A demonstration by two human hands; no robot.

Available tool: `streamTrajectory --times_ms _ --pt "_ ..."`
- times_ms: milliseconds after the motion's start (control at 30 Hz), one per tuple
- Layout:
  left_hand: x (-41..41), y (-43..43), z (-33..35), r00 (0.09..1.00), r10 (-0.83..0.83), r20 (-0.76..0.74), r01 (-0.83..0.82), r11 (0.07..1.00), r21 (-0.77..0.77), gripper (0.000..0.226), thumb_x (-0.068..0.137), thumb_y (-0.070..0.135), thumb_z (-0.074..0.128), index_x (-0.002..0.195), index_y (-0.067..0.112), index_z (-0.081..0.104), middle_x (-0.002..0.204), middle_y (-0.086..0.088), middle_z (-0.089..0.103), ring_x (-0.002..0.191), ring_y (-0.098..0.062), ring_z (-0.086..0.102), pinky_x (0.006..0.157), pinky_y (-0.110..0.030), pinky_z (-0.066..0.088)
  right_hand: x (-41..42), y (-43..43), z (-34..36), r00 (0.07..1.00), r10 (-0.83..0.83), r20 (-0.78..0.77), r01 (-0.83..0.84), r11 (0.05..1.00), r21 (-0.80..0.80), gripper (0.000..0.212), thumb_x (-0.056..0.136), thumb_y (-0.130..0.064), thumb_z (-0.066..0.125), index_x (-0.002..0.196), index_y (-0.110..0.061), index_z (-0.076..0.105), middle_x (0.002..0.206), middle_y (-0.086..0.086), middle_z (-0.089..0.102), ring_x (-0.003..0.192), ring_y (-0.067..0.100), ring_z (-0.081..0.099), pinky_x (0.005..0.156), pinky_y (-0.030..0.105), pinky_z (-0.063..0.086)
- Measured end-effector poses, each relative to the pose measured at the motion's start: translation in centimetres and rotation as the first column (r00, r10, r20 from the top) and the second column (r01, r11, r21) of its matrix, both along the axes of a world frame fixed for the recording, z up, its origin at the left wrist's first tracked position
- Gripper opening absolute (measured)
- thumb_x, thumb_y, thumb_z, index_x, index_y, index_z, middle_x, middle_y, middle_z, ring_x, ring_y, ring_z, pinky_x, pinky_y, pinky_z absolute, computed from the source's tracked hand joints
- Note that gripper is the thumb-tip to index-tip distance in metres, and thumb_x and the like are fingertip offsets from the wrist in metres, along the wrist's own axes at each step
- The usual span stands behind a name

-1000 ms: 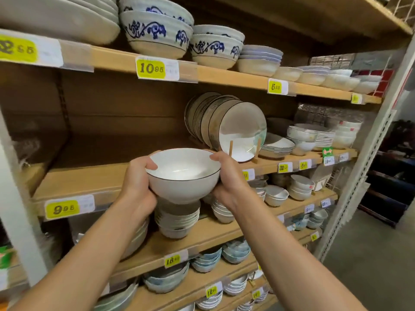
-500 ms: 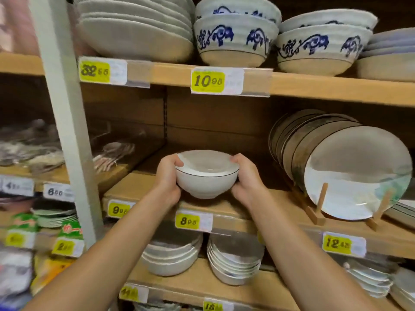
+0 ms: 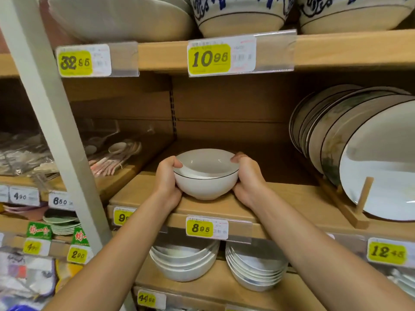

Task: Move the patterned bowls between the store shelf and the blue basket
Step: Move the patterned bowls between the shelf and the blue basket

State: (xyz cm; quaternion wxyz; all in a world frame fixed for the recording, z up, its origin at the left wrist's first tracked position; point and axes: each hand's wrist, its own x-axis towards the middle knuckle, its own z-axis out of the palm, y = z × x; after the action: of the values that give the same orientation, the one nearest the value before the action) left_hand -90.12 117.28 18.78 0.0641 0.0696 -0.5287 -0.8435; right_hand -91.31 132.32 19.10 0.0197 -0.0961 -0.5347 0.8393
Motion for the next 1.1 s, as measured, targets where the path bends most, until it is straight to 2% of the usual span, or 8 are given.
streamTrajectory --times_ms 233,333,433,533,600,667,867,1100 --pt "-0.2 -0.3 -0.9 0.997 -0.013 -0.076 0.008 0.998 -0.066 0.032 0.083 0.025 0.046 0.099 0.005 0.066 0.102 -0.015 0.072 0.098 -0.03 0.066 0.089 -0.044 0.051 -0.1 0.2 -0.2 0.999 -0.001 -0.04 0.003 0.999 0.054 0.021 0.089 -0.004 0.041 0.081 -0.012 0.059 0.091 0.015 0.067 0.086 0.029 0.061 0.082 0.037 0.048" --pt "2.0 -0.3 -2.5 0.984 0.116 -0.133 -0.137 0.977 -0.162 0.073 0.07 0.051 0.06 0.137 0.028 0.044 0.133 0.0 0.055 0.117 -0.016 0.056 0.1 -0.04 0.046 0.1 0.5 -0.7 0.998 0.029 -0.061 -0.024 0.996 0.086 0.021 0.094 -0.009 0.042 0.104 -0.008 0.061 0.103 0.015 0.069 0.095 0.028 0.064 0.086 0.038 0.05" --pt "3.4 0.6 -3.0 0.994 0.049 -0.101 -0.067 0.981 -0.181 0.091 0.06 0.056 0.069 0.141 0.049 0.027 0.129 0.015 0.05 0.115 -0.007 0.055 0.09 -0.028 0.047 0.4 0.6 -0.6 0.996 0.02 -0.089 -0.009 0.992 0.128 0.026 0.096 -0.015 0.047 0.12 -0.009 0.056 0.109 0.015 0.069 0.102 0.028 0.066 0.091 0.042 0.053" --pt "2.8 0.8 -2.7 0.997 0.016 -0.072 -0.029 0.983 -0.181 0.07 0.077 0.034 0.062 0.141 0.034 0.033 0.115 0.007 0.061 0.102 -0.012 0.062 0.073 -0.025 0.051 0.8 0.9 -0.1 0.997 0.039 -0.066 -0.017 0.951 0.307 0.027 0.092 -0.023 0.055 0.119 -0.022 0.051 0.107 0.007 0.068 0.097 0.023 0.066 0.082 0.039 0.057" --pt "2.4 0.5 -2.1 0.997 -0.001 -0.075 -0.014 0.98 -0.197 0.062 0.079 0.025 0.054 0.139 0.026 0.038 0.114 0.0 0.061 0.104 -0.017 0.06 0.082 -0.033 0.052 0.5 1.1 1.0 0.997 0.06 -0.05 -0.035 0.915 0.402 0.039 0.089 -0.024 0.059 0.128 -0.02 0.052 0.116 0.009 0.065 0.102 0.024 0.063 0.079 0.038 0.055" --pt "2.3 0.2 -1.7 0.997 -0.03 -0.073 0.013 0.976 -0.218 0.06 0.076 0.026 0.05 0.135 0.023 0.045 0.112 -0.001 0.064 0.104 -0.018 0.06 0.087 -0.036 0.051 -0.3 1.3 2.4 0.995 0.084 -0.048 -0.056 0.905 0.422 0.043 0.09 -0.015 0.059 0.133 -0.012 0.055 0.127 0.017 0.06 0.114 0.031 0.059 0.092 0.045 0.052" --pt "1.9 -0.4 -0.5 0.997 -0.081 -0.009 0.079 0.991 -0.108 0.042 0.081 0.013 0.044 0.119 0.012 0.061 0.113 -0.009 0.071 0.109 -0.027 0.064 0.097 -0.045 0.051 -0.7 1.6 3.0 0.977 0.207 0.057 -0.215 0.955 0.206 0.049 0.087 0.009 0.041 0.132 -0.003 0.055 0.133 0.023 0.056 0.125 0.039 0.052 0.107 0.047 0.041" --pt "1.1 -0.8 -0.9 1.0 -0.03 -0.01 0.028 0.99 -0.14 0.043 0.091 0.024 0.047 0.133 0.016 0.048 0.119 -0.008 0.066 0.106 -0.021 0.064 0.093 -0.04 0.053 0.3 0.5 1.8 0.998 0.025 0.057 -0.034 0.987 0.155 0.039 0.09 0.003 0.04 0.121 -0.011 0.06 0.112 0.016 0.065 0.104 0.032 0.062 0.093 0.046 0.052"
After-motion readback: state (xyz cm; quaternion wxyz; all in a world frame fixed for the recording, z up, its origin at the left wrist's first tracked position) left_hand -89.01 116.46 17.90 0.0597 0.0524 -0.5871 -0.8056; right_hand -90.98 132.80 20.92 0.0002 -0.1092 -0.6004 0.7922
